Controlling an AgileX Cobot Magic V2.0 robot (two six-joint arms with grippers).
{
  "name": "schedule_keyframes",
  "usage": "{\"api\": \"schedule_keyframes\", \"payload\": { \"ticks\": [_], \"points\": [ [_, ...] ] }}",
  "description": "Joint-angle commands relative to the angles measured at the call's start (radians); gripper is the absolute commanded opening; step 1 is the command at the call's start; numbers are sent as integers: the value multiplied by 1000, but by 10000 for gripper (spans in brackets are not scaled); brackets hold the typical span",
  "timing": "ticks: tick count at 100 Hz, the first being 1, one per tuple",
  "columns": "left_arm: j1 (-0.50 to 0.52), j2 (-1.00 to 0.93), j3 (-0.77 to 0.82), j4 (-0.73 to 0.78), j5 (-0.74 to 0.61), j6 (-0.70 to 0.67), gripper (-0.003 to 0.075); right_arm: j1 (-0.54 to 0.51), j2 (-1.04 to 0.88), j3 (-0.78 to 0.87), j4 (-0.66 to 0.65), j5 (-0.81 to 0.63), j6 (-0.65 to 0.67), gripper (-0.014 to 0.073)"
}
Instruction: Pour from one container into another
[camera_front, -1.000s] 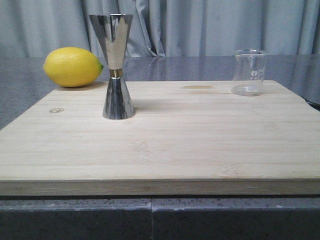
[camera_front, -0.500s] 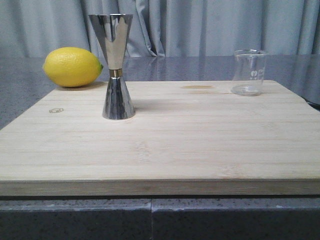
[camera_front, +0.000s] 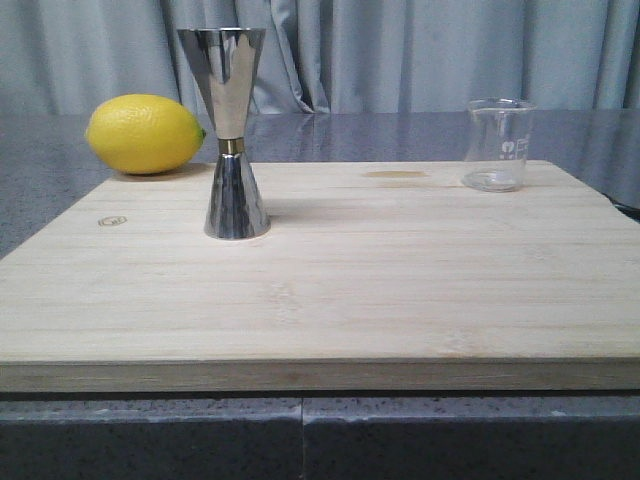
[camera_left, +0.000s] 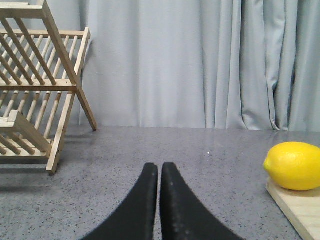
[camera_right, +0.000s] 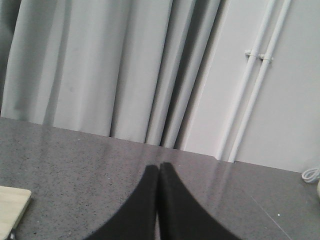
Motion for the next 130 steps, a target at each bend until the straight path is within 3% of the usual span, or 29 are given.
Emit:
{"api": "schedule_keyframes", "payload": {
  "ticks": [1,117,124,130],
  "points": [
    [1,8,30,1,-65,-9,-19,-3,13,-25,-10,-46,-5,-72],
    [1,8,29,1,-56,-9,-19,-3,13,-18,-10,-38,-7,-72],
    [1,8,29,1,-56,-9,-19,-1,13,-18,55,-38,-58,-72],
    [1,8,29,1,-56,-9,-19,3,13,-16,243,-42,-212,-72]
  ]
}}
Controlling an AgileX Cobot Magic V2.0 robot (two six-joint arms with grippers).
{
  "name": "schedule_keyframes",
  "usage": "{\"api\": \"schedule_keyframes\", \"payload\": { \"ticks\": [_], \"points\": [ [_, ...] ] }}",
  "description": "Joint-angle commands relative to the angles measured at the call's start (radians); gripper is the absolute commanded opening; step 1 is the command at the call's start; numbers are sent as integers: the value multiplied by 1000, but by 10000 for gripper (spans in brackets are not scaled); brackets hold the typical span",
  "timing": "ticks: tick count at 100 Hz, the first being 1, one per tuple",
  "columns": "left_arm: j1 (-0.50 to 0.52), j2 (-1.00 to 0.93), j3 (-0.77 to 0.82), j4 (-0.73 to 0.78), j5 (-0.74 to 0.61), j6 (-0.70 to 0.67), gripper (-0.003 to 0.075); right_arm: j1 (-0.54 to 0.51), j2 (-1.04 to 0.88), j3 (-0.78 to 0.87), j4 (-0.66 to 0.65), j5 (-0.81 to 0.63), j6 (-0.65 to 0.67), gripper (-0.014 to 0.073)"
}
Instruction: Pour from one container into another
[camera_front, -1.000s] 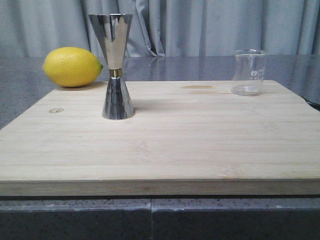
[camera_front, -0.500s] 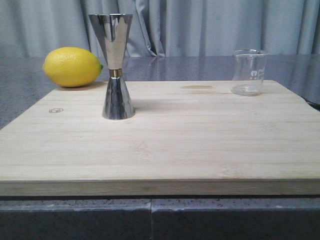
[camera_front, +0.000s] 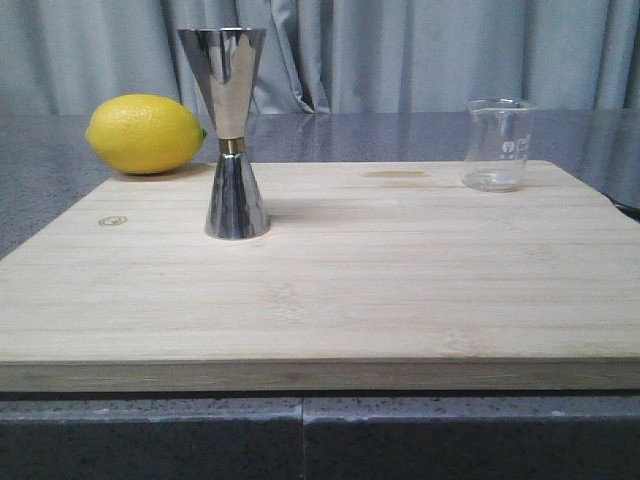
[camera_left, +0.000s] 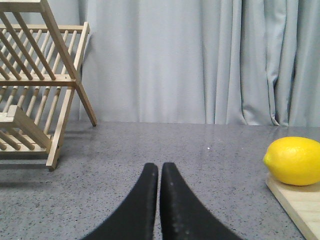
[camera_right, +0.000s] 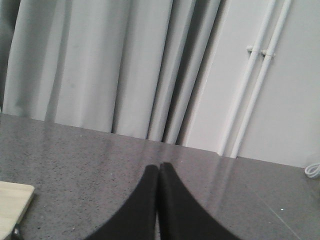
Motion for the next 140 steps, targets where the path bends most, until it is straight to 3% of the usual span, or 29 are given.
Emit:
{"api": "schedule_keyframes", "payload": {
  "ticks": [1,9,20,83,140],
  "points": [
    [1,8,29,1,-70,-7,-19,3,13,-23,187,-48,-167,-72],
    [1,8,29,1,-70,-7,-19,3,12,-10,424,-70,-383,-72],
    [1,8,29,1,-70,-7,-19,3,-8,32,554,-131,-453,-72],
    [1,8,29,1,-70,-7,-19,3,-82,288,693,-273,-447,-72],
    [1,8,29,1,-70,-7,-19,3,-82,286,694,-258,-447,-72]
  ]
}}
